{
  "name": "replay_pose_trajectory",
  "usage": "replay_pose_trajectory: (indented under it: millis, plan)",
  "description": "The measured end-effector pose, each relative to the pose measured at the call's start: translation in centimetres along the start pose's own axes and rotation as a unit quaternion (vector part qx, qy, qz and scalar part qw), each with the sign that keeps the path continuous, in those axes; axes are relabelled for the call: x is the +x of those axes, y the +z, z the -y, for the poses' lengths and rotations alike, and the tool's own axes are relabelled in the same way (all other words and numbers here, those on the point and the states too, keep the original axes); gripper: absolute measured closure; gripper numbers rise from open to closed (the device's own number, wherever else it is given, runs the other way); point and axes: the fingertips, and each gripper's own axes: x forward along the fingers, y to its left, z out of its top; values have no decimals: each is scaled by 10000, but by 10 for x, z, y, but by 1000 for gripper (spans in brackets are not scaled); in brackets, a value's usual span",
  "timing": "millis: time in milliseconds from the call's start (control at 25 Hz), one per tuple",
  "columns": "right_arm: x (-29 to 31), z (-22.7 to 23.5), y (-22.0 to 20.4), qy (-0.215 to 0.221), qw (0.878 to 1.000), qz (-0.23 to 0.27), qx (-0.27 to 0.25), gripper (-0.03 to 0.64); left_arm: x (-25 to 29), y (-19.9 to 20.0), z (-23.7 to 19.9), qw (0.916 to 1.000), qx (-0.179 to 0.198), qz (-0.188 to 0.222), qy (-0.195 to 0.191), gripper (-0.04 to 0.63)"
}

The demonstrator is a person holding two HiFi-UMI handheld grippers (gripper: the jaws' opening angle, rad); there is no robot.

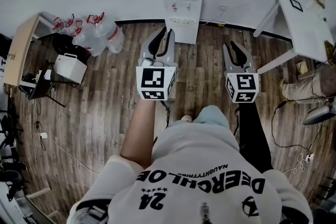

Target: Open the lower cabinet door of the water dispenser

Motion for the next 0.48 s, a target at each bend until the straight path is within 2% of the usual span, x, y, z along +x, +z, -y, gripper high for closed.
replay_pose_trajectory:
  millis: [480]
  plan:
    - [33,20,-6,53,10000,57,28,549,33,-9,-7,10000,-62,38,25,535]
